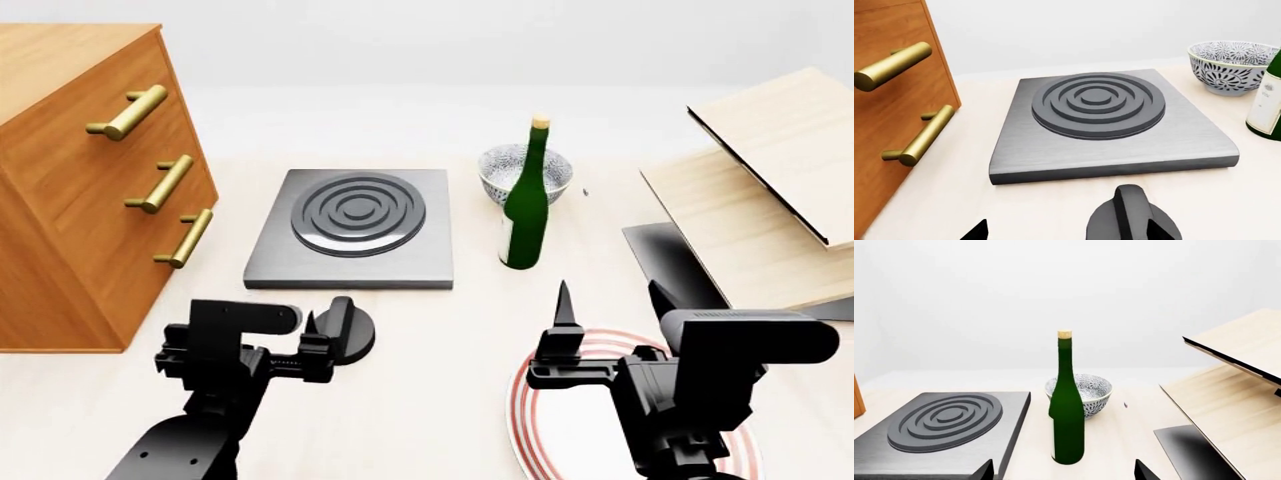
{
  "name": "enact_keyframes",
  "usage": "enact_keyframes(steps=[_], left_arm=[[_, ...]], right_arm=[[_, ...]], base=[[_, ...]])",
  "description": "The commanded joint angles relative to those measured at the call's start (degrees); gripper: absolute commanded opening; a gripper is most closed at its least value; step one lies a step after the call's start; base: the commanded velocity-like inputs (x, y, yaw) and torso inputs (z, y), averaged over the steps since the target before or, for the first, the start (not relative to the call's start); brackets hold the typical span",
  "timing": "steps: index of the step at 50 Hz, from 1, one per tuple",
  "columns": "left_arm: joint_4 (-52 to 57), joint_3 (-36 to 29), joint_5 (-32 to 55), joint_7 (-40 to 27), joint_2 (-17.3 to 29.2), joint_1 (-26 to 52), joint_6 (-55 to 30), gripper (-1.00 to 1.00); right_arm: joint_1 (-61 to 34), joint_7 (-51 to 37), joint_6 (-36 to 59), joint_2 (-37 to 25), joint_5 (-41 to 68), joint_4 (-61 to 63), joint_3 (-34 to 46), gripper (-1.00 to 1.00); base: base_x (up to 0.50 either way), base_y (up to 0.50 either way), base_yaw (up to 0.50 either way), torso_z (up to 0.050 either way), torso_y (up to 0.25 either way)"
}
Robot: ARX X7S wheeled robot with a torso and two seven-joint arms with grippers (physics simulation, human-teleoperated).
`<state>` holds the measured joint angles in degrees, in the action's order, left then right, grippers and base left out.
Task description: Turn on the stove.
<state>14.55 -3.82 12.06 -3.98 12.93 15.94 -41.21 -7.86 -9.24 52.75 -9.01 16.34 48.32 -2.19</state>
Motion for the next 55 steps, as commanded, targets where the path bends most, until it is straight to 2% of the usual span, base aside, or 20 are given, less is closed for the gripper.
enact_keyframes(steps=[1, 20, 21, 23, 25, 26, 30, 36, 43, 48, 53, 55], left_arm=[[-8.37, 0.93, -0.93, -0.40, -0.19, 0.04, 7.46, 1.00], [-22.32, -1.41, -4.09, -1.37, -1.73, 1.30, 18.53, 1.00], [-30.32, -2.85, -5.86, -2.05, -3.38, 3.63, 23.84, 1.00], [-35.47, -3.41, -6.71, -2.38, -3.97, 5.13, 27.12, 1.00], [-37.22, -3.44, -6.69, -2.41, -4.12, 5.90, 27.93, 1.00], [-37.62, -9.76, -8.60, -0.44, -8.68, 4.72, 28.14, 1.00], [-36.96, -10.73, -8.37, -0.36, -8.94, 4.27, 27.75, 1.00], [-31.86, -12.68, -8.00, 0.03, -8.85, 2.57, 25.16, 1.00], [-17.40, -16.06, -7.11, 2.01, -7.29, -1.17, 17.38, 1.00], [2.15, -15.59, -3.92, 2.98, -4.35, -4.51, 4.71, 1.00], [20.31, -10.94, 0.49, 2.08, -2.06, -6.39, -7.97, 1.00], [24.48, -8.93, 2.34, 1.94, -1.97, -6.76, -11.40, 1.00]], right_arm=[[0.43, -0.43, -0.81, -0.37, 0.32, -0.61, 0.17, 1.00], [1.37, -1.01, -2.22, -0.65, 1.08, -1.44, 0.39, 1.00], [1.77, -0.88, -2.46, -0.73, 1.28, -1.09, 0.21, 1.00], [2.11, -0.84, -2.76, -0.73, 1.42, -1.16, 0.18, 1.00], [2.18, -0.88, -2.82, -0.79, 1.56, -1.06, 0.18, 1.00], [3.19, -0.33, -4.23, -0.70, 2.03, -1.55, -0.89, 1.00], [3.29, -0.50, -4.23, -0.79, 2.32, -1.44, -1.05, 1.00], [3.27, -0.86, -4.03, -1.06, 2.71, -0.72, -1.27, 1.00], [3.33, -1.16, -4.08, -1.29, 3.24, -0.84, -2.02, 1.00], [3.35, -1.43, -4.27, -1.47, 3.60, -0.37, -2.69, 1.00], [3.66, -1.73, -4.88, -1.53, 3.30, -1.05, -2.19, 1.00], [3.75, -1.82, -5.03, -1.54, 3.27, -1.13, -1.94, 1.00]], base=[[0.00, 0.00, 0.00, 0.000, 0.000], [0.00, 0.00, 0.00, 0.000, 0.000], [0.00, 0.00, 0.00, 0.000, 0.000], [0.00, 0.00, 0.00, 0.000, 0.000], [0.00, 0.00, 0.00, 0.000, 0.000], [0.00, 0.00, 0.00, 0.000, 0.000], [0.00, 0.00, 0.00, 0.000, 0.000], [0.00, 0.00, 0.00, 0.000, 0.000], [0.00, 0.00, 0.00, 0.000, 0.000], [0.00, 0.00, 0.00, 0.000, 0.000], [0.00, 0.00, 0.00, 0.000, 0.000], [0.00, 0.00, 0.00, 0.000, 0.000]])
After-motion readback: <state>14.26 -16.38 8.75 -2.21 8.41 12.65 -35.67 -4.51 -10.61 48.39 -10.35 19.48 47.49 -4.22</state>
